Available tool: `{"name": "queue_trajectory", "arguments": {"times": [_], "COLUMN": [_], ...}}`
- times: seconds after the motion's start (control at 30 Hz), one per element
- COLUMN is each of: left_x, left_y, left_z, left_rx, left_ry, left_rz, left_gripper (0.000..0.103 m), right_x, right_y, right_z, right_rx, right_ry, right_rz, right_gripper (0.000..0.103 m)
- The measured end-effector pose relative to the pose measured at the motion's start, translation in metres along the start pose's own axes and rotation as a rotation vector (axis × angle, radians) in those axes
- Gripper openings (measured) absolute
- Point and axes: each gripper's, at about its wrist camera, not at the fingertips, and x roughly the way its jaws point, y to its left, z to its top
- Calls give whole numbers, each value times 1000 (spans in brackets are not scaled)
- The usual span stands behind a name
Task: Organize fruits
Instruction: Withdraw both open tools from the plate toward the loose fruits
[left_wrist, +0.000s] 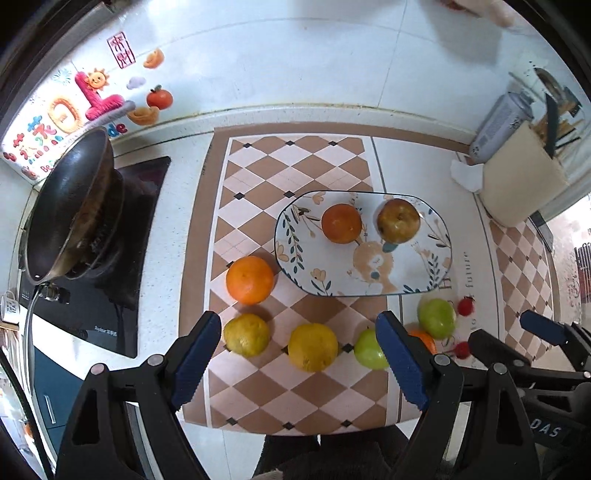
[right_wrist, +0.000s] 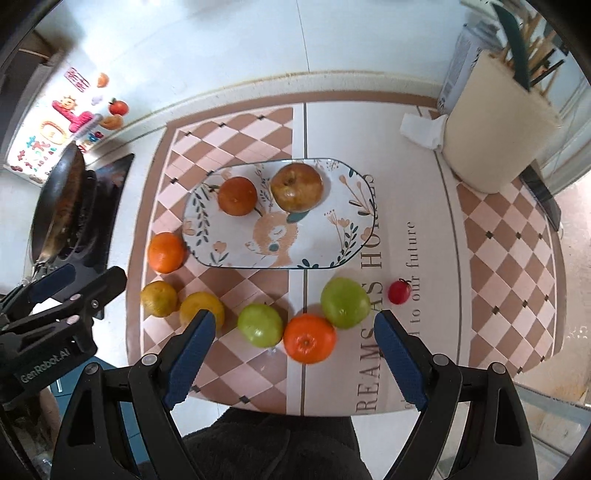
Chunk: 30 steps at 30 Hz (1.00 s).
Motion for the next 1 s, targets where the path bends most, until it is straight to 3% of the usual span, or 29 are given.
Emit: {"name": "queue_trajectory", "arguments": {"times": [0.3,0.53,0.63,0.67,0.83,1.0], "left_x": [-36,-44,-37,-32,5,50], "left_y": [-1,0,5,6,17,26], "left_z": [-18,-27,-26,-25,-33,-44], "left_rx": [5,-24,-29,-18,-27,-75], "left_ry": [-41,-55,-43,-34,54,177], "left_rz": [-33,-58,-41,-20,28,-9], "left_gripper": [85,85,90,100,101,101], "right_x": [-44,-46,-31,-22,28,88], "right_y": [4,2,-6,-10,-22,-46], "right_z": [-25,-34,-34,-35,-40,-49], "right_rx": [14,21,43,52,62,173], "right_ry": [-58,-57,-40,-23,46,137], "right_rz": [20,41,55,59,45,104], "right_gripper": [90,90,90,90,90,85]}}
